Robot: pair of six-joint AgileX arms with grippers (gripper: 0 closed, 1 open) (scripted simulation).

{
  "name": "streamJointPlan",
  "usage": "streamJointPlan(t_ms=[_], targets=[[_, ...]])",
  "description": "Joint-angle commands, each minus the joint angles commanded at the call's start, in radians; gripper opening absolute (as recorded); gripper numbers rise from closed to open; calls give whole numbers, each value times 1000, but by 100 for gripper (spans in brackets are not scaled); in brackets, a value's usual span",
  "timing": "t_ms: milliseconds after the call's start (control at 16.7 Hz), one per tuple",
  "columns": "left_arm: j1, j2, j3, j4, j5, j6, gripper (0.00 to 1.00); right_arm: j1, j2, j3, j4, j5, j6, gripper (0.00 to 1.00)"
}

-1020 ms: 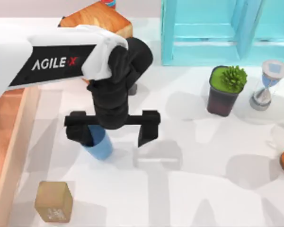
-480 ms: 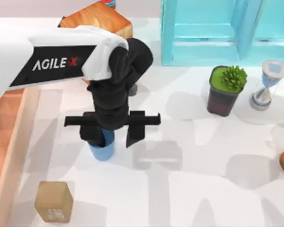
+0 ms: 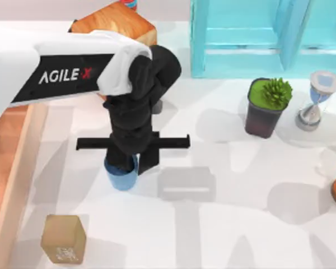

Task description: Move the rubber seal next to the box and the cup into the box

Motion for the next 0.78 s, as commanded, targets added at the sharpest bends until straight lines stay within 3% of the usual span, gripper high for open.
streamJointPlan(t_ms=[480,780], targets=[[20,-35,9,-40,0,40,0,0,0,0,0,0,0,100],[171,-186,42,-224,-1,180,0,0,0,0,0,0,0,100]])
